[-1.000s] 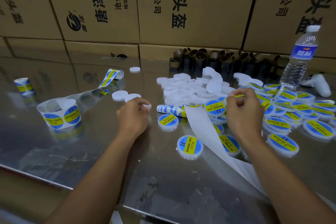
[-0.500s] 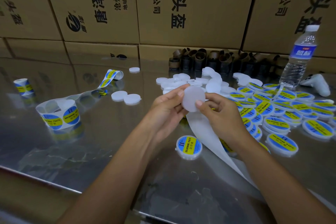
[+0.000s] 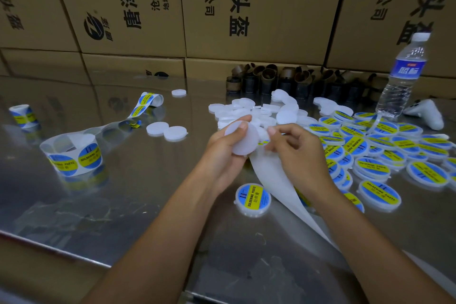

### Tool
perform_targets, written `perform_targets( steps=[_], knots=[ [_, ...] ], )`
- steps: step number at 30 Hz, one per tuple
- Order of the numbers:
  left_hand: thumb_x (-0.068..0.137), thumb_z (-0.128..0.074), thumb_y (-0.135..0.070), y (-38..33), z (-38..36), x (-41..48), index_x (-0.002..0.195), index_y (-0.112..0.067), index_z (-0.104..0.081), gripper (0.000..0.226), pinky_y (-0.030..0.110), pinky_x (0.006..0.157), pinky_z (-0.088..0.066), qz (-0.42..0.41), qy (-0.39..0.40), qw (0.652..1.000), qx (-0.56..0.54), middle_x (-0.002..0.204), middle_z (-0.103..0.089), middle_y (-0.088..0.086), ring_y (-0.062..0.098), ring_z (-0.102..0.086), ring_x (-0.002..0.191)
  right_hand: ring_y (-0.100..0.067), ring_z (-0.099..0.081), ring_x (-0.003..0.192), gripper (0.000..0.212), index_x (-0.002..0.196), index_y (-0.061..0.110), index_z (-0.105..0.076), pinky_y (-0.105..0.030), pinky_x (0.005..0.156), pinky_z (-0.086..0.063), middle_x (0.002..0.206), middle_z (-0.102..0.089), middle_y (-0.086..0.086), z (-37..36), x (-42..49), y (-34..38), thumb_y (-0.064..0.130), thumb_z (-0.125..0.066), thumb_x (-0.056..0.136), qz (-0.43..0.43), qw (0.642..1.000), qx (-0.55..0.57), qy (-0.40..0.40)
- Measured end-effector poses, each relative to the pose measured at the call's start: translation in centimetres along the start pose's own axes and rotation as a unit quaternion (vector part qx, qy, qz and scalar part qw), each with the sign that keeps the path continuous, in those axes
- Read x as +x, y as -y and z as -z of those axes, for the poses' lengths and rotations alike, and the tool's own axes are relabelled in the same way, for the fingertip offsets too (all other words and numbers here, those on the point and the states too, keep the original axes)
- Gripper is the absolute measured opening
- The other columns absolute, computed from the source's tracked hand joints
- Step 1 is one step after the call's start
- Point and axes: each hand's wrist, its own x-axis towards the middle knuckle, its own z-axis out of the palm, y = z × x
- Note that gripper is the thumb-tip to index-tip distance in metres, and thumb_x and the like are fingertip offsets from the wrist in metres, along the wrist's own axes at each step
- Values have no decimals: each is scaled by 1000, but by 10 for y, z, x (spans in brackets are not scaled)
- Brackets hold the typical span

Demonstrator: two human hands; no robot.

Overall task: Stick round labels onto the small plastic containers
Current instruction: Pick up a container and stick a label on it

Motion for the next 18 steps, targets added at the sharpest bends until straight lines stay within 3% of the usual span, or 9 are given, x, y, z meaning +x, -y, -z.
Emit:
perform_targets(
  steps=[2,4,8,11,15,18],
  knots=[
    [96,-45,-6,-1,4,0,98,-10,-61,17,28,77,-51,-2,-18,1000,-22,92,-64,6,17,-62,84,-9,-59,61,14,76,26,-60,-11,49,-39,62,-63,3,4,3,-2,22,-61,89,3,997,-37,-62],
    [96,-44,-4,-1,6,1,97,-9,-60,17,31,84,-50,0,-20,999,-47,92,-68,4,18,-67,85,-1,-53,51,18,74,26,-58,-8,45,-36,59,-59,4,9,4,-6,15,-60,88,-11,993,-72,-89],
    [96,-45,-4,1,8,1,101,-11,-60,17,32,81,-54,9,-21,998,-54,95,-70,3,19,-71,82,-9,-54,56,5,83,22,-60,-26,53,-37,52,-59,8,9,3,-16,21,-59,87,-9,980,-187,-62],
    [95,-46,-2,4,10,1,98,-12,-62,19,32,74,-58,16,-35,998,-48,89,-71,3,20,-72,77,-10,-55,64,10,92,25,-62,-27,59,-38,47,-58,12,4,1,-16,33,-64,86,-14,974,-223,-38],
    [94,-48,-1,5,10,1,97,-11,-63,18,31,69,-60,21,-49,998,-32,83,-73,3,19,-72,75,-16,-64,76,25,101,21,-67,-34,76,-53,72,-70,0,2,3,-9,18,-74,77,-128,989,-61,-37],
    [93,-52,-1,5,9,1,95,-10,-63,15,29,67,-59,13,-74,997,-23,78,-72,3,18,-71,69,-18,-64,73,22,93,28,-65,-33,67,-55,77,-70,-2,7,5,-5,10,-71,80,-177,981,69,-34]
  ],
)
